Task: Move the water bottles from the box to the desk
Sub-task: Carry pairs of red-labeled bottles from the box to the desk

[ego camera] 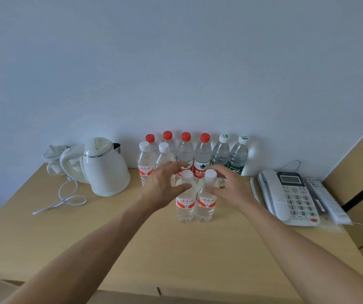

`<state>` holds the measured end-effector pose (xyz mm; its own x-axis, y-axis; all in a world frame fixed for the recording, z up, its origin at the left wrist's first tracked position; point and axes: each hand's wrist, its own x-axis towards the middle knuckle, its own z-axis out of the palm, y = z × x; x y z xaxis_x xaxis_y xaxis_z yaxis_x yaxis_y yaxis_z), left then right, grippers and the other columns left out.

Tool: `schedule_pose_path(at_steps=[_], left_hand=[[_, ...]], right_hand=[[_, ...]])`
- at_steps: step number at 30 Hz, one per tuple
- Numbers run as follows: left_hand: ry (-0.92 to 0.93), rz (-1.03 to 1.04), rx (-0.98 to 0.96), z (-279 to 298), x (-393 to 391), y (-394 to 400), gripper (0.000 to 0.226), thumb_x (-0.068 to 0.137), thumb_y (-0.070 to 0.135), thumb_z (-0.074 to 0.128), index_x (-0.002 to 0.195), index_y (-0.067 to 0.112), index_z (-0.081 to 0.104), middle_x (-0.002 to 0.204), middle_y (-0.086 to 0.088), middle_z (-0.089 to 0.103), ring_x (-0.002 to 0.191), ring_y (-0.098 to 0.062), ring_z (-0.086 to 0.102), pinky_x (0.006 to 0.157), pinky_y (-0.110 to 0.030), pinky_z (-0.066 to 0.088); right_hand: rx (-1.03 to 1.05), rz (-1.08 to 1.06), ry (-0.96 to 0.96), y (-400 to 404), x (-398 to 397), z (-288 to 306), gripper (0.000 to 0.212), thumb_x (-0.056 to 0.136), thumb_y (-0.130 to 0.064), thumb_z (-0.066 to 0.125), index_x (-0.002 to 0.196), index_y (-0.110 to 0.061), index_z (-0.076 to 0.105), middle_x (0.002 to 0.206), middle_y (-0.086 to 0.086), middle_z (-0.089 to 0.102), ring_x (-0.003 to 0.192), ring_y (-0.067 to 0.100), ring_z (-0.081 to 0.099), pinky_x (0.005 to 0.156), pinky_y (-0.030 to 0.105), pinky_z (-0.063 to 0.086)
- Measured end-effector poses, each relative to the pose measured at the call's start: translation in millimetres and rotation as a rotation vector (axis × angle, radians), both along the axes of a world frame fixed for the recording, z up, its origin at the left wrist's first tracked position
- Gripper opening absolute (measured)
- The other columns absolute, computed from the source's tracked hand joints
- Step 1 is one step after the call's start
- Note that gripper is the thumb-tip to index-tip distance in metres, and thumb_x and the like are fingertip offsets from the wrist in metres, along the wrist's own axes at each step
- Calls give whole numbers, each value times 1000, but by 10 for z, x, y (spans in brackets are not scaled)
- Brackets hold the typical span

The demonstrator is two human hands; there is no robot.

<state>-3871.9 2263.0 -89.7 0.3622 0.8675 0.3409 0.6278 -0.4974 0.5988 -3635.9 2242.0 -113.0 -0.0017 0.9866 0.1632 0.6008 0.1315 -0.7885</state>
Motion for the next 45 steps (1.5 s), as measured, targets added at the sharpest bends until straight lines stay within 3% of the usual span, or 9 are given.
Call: schedule_pose_path(at_steps=[3, 8, 15, 21, 29, 32, 39, 45], left_hand=[[165, -48, 89, 226, 63, 35, 40, 83, 31, 81, 122, 23, 71, 107, 6, 69, 97, -15, 58, 81, -33, 50], [376, -50, 133, 328, 123, 148, 39, 83, 35, 80, 120, 24, 71, 106, 6, 71, 95, -17, 58, 76, -30, 44], [464, -67, 169, 396, 217, 395, 40, 83, 32, 82, 121, 21, 72, 116, 2, 74, 107, -18, 63, 88, -28, 45], [538, -58, 159, 432, 303, 726, 42, 84, 30, 81, 124, 22, 70, 121, -1, 71, 110, -20, 64, 82, -26, 46], [663, -8, 134, 490, 331, 1091, 44, 87, 29, 79, 128, 24, 66, 125, -4, 67, 115, -24, 62, 94, -39, 54], [661, -8, 140, 480, 347, 1139, 43, 87, 29, 79, 128, 24, 66, 126, -4, 66, 114, -24, 62, 96, -39, 54], [732, 4, 266, 448, 340, 1167, 43, 88, 40, 75, 127, 28, 63, 117, 4, 71, 107, -20, 64, 97, -37, 49], [720, -7, 215, 458, 338, 1145, 51, 84, 49, 77, 129, 31, 63, 119, 7, 72, 107, -19, 67, 92, -37, 51]], right_hand=[[51, -30, -34, -3, -13, 0, 41, 74, -21, 86, 107, -35, 65, 100, -37, 65, 97, -21, 55, 76, -2, 36], [36, -37, -27, -17, -24, 6, 45, 74, -21, 87, 104, -44, 61, 97, -35, 66, 96, -21, 57, 76, -1, 37], [29, -35, -1, -44, -38, -1, 47, 76, -21, 85, 106, -47, 59, 103, -32, 66, 101, -22, 55, 85, 11, 40], [37, -42, -4, -48, -36, -34, 45, 77, -22, 84, 113, -38, 63, 108, -24, 68, 104, -16, 56, 92, 22, 45], [64, -42, -6, -49, -31, -55, 42, 76, -18, 84, 112, -31, 65, 101, -30, 68, 102, -18, 57, 86, 13, 42], [62, -50, -8, -57, -32, -64, 42, 76, -19, 84, 111, -34, 65, 102, -38, 64, 102, -20, 55, 81, 6, 38], [62, -64, -12, -75, -37, -61, 44, 77, -19, 84, 111, -36, 64, 100, -44, 61, 102, -22, 54, 81, 6, 37], [59, -54, -12, -89, -79, -7, 46, 77, -16, 83, 108, -42, 60, 100, -44, 60, 102, -23, 53, 77, -2, 37]])
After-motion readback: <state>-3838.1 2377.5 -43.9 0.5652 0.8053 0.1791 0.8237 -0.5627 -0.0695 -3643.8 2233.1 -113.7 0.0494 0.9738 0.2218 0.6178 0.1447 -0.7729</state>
